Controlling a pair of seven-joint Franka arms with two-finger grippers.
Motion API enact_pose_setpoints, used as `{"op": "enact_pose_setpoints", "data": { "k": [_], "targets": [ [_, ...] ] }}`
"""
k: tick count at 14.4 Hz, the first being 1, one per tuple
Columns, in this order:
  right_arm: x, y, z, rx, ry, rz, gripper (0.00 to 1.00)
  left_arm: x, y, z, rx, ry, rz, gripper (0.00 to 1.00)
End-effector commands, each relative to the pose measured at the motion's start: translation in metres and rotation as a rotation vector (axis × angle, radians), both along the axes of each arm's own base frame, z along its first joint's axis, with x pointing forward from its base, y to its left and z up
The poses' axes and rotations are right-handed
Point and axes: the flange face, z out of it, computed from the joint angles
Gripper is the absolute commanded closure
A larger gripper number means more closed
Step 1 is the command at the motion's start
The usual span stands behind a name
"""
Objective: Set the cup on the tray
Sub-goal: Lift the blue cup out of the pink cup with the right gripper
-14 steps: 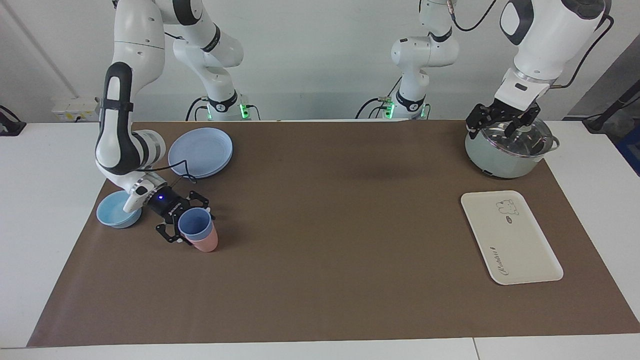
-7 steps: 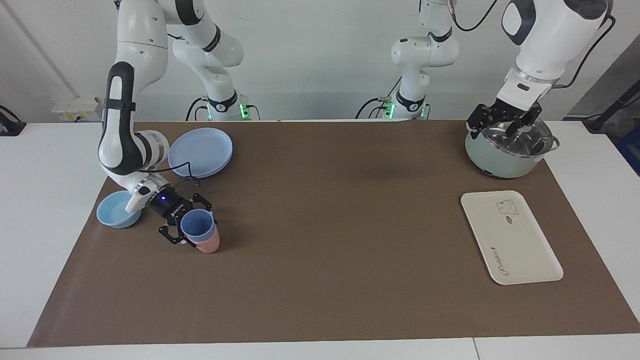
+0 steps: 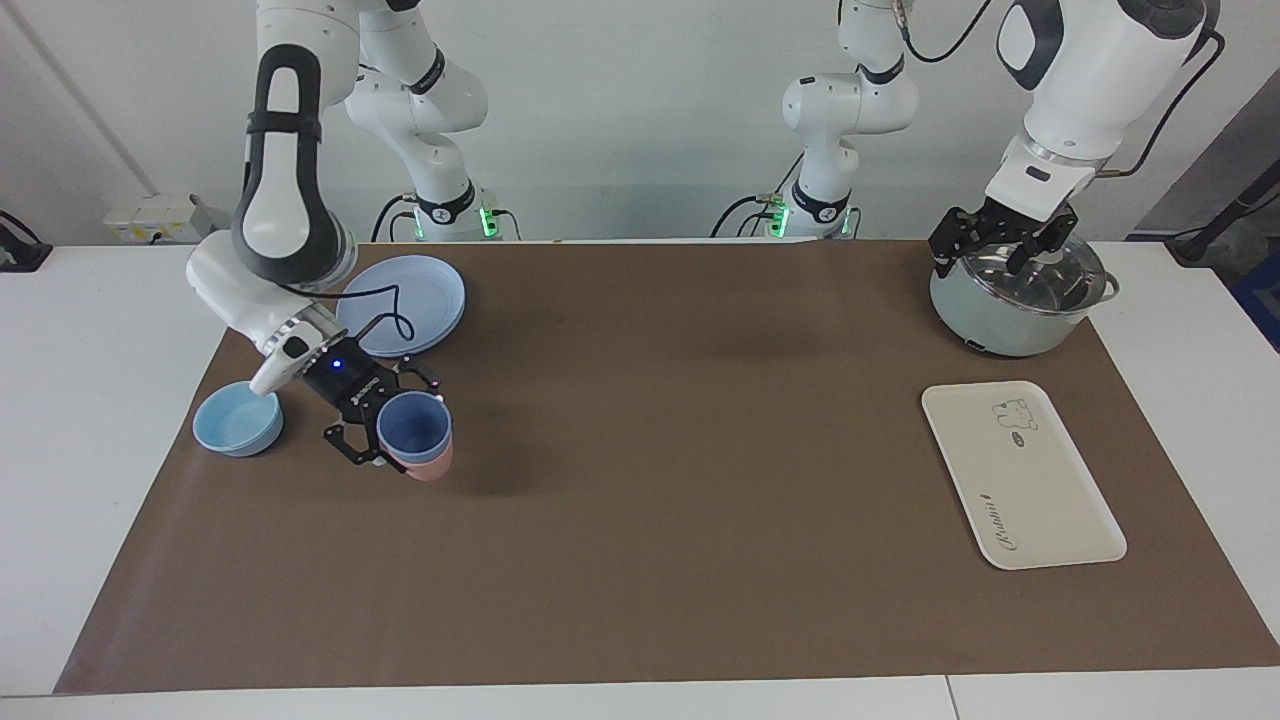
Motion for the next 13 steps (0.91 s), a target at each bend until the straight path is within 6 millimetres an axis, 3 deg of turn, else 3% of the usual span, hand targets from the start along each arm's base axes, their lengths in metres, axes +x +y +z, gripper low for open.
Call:
{"op": "enact_pose_setpoints", "data": {
  "k": [1, 4, 5, 6, 10, 11, 13],
  "targets": [
    [-0.008, 0.032, 0.047, -0.057, 0.085, -0.016, 1.00, -0.007, -0.010, 0.003, -0.079, -0.009, 0.003, 0.00],
    [-0.010, 0.083, 0.097, -0.198, 0.176, -0.035, 1.00, 0.000, -0.035, 0.000, -0.298, -0.005, 0.088, 0.00],
    [-0.012, 0.106, 0.107, -0.241, 0.197, -0.044, 1.00, 0.001, -0.055, 0.000, -0.353, -0.009, 0.112, 0.00],
    [-0.017, 0.133, 0.114, -0.268, 0.213, -0.048, 1.00, 0.003, -0.073, -0.007, -0.401, -0.009, 0.126, 0.00],
    [-0.037, 0.208, 0.125, -0.443, 0.203, -0.012, 1.00, 0.030, -0.148, -0.036, -0.655, -0.010, 0.286, 0.06],
    [-0.043, 0.224, 0.128, -0.470, 0.212, -0.012, 1.00, 0.033, -0.173, -0.042, -0.694, -0.027, 0.306, 0.08],
    [-0.051, 0.243, 0.135, -0.541, 0.211, -0.013, 1.00, 0.045, -0.198, -0.052, -0.754, -0.077, 0.381, 0.09]
  ]
}}
